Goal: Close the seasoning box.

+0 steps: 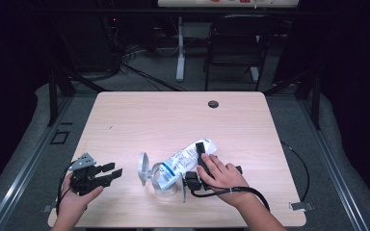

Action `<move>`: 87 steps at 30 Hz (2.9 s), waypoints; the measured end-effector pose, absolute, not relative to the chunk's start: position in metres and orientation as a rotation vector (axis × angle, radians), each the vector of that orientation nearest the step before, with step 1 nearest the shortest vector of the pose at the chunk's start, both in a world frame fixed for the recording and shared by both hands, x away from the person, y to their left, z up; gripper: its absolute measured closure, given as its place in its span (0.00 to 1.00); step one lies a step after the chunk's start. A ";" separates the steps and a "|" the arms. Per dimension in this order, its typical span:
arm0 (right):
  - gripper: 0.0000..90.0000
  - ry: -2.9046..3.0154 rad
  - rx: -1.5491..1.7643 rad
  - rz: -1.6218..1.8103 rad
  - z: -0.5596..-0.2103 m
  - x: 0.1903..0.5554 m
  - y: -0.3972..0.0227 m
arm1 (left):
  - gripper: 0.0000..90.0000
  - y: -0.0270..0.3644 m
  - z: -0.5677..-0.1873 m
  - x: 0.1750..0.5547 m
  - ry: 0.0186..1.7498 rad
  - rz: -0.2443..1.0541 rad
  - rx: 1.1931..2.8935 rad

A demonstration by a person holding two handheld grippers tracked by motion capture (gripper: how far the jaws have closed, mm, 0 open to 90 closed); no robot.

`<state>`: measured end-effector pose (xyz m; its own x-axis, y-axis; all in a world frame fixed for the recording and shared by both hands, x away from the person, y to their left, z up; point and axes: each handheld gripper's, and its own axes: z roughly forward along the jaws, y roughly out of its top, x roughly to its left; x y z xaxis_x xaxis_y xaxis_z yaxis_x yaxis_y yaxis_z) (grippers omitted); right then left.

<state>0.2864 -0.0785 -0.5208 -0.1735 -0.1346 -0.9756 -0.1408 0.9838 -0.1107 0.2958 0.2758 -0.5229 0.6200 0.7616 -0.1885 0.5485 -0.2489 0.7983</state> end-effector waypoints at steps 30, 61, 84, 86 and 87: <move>0.56 1.746 -0.212 -0.015 -0.519 0.286 -0.078 | 0.60 0.276 -0.523 0.296 1.039 0.296 1.932; 0.56 1.738 -0.226 -0.023 -0.517 0.285 -0.079 | 0.58 0.277 -0.523 0.296 1.046 0.294 1.931; 0.57 1.734 -0.236 -0.027 -0.517 0.286 -0.079 | 0.43 0.276 -0.526 0.298 1.053 0.357 1.957; 0.57 1.733 -0.237 -0.026 -0.516 0.286 -0.079 | 0.43 0.276 -0.526 0.298 1.054 0.359 1.955; 0.57 1.732 -0.241 -0.026 -0.516 0.286 -0.079 | 0.43 0.276 -0.527 0.298 1.057 0.358 1.952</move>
